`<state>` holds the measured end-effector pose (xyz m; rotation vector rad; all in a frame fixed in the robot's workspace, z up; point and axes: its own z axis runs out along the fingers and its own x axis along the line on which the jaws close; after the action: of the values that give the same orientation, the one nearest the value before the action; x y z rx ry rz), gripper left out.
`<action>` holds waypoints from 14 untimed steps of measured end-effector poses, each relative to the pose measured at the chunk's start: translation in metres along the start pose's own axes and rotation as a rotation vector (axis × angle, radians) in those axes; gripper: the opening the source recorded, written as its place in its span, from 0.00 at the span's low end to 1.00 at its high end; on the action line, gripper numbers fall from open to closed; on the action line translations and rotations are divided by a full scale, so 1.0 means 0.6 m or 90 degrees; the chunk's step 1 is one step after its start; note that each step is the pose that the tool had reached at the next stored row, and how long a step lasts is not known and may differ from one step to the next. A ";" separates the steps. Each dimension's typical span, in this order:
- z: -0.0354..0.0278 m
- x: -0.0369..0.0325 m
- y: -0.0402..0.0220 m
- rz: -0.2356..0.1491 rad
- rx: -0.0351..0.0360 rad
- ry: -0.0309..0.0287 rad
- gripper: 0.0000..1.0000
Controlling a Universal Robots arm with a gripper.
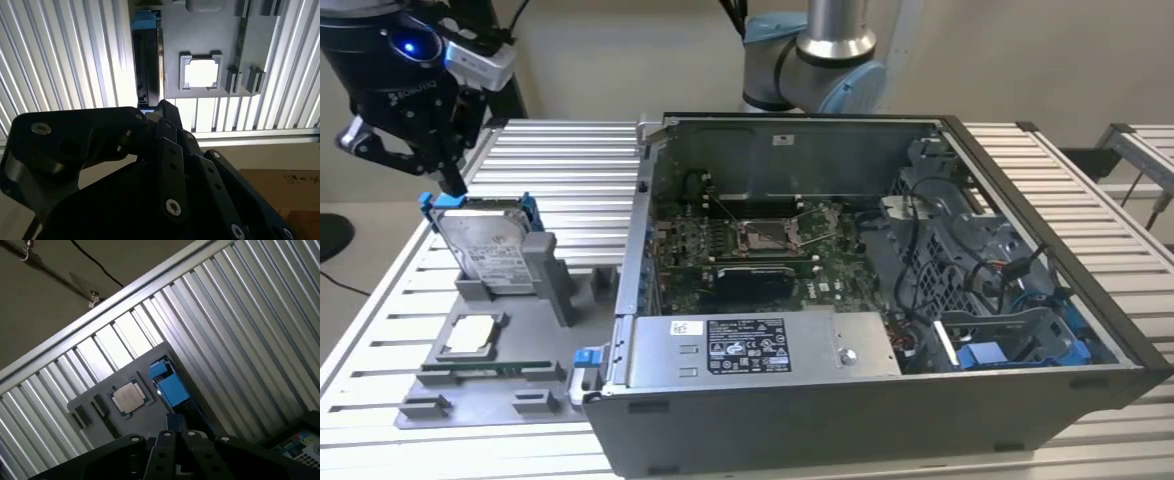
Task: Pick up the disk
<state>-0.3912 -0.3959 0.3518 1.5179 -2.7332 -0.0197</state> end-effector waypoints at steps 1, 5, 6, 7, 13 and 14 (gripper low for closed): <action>0.000 0.000 0.000 -0.011 0.0002 0.0003 0.00; 0.000 -0.001 0.000 -0.058 0.0006 0.0013 0.00; 0.001 -0.001 0.001 -0.069 0.0007 0.0015 0.00; 0.001 -0.001 0.001 -0.080 0.0007 0.0017 0.00; 0.003 -0.003 0.002 -0.140 0.0011 0.0028 0.00; 0.003 -0.003 0.003 -0.147 0.0012 0.0029 0.00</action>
<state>-0.3917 -0.3934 0.3500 1.8215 -2.5391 -0.0162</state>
